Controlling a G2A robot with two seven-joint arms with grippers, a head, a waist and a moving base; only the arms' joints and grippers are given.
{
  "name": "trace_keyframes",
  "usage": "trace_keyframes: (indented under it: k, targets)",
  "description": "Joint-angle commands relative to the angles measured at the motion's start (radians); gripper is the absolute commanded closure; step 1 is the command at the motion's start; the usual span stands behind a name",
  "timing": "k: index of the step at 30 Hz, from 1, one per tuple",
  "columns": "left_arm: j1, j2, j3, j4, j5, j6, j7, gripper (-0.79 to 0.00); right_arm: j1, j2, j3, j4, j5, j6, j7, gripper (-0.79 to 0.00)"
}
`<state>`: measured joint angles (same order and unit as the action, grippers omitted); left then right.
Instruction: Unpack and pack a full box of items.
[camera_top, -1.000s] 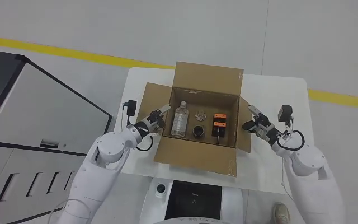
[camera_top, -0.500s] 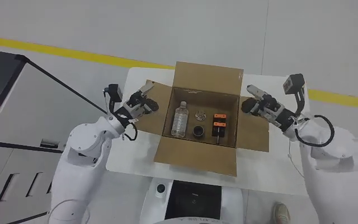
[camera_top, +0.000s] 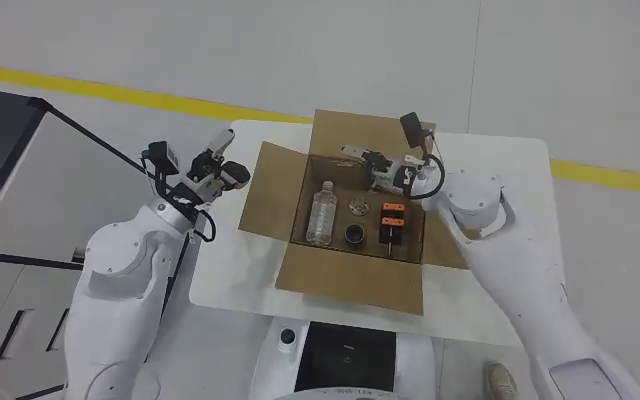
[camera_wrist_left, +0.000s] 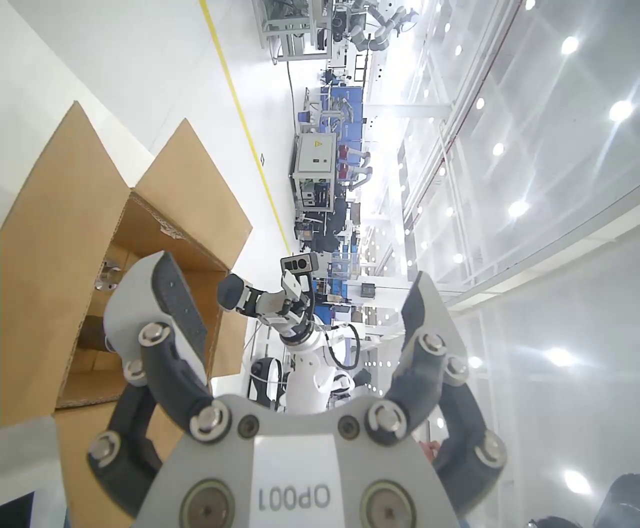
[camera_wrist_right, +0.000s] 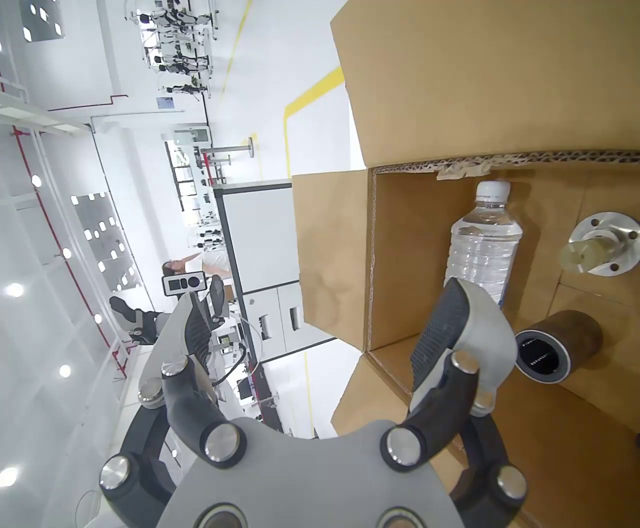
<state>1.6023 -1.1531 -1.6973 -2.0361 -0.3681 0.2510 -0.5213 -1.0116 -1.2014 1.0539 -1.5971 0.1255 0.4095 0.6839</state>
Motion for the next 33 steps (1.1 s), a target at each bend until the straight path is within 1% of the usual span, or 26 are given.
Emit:
trace_keyframes:
  k: [1, 22, 23, 24, 25, 27, 29, 32, 33]
  targets:
    - [0.0, 0.0, 0.0, 0.0, 0.0, 0.0, 0.0, -0.785, 0.0, 0.0, 0.0, 0.0, -0.002, 0.0, 0.0, -0.785]
    - [0.0, 0.0, 0.0, 0.0, 0.0, 0.0, 0.0, -0.785, -0.003, 0.0, -0.002, -0.002, 0.003, -0.003, 0.002, -0.785]
    - [0.0, 0.0, 0.0, 0.0, 0.0, 0.0, 0.0, -0.785, -0.007, -0.004, -0.02, -0.014, 0.034, -0.016, 0.042, -0.785]
    - [0.0, 0.0, 0.0, 0.0, 0.0, 0.0, 0.0, -0.785, 0.001, -0.005, -0.03, -0.009, 0.032, -0.014, 0.058, -0.785]
    - [0.0, 0.0, 0.0, 0.0, 0.0, 0.0, 0.0, -0.785, 0.022, -0.008, -0.06, 0.01, -0.009, 0.015, 0.062, -0.785]
    - [0.0, 0.0, 0.0, 0.0, 0.0, 0.0, 0.0, -0.785, 0.056, -0.017, -0.113, 0.037, -0.026, 0.077, 0.088, -0.785]
    - [0.0, 0.0, 0.0, 0.0, 0.0, 0.0, 0.0, -0.785, 0.107, -0.036, -0.188, 0.058, -0.031, 0.148, 0.11, -0.785]
    - [0.0, 0.0, 0.0, 0.0, 0.0, 0.0, 0.0, -0.785, 0.174, -0.056, -0.266, 0.09, -0.077, 0.22, 0.112, -0.785]
    - [0.0, 0.0, 0.0, 0.0, 0.0, 0.0, 0.0, -0.785, 0.19, -0.06, -0.281, 0.096, -0.092, 0.229, 0.109, -0.785]
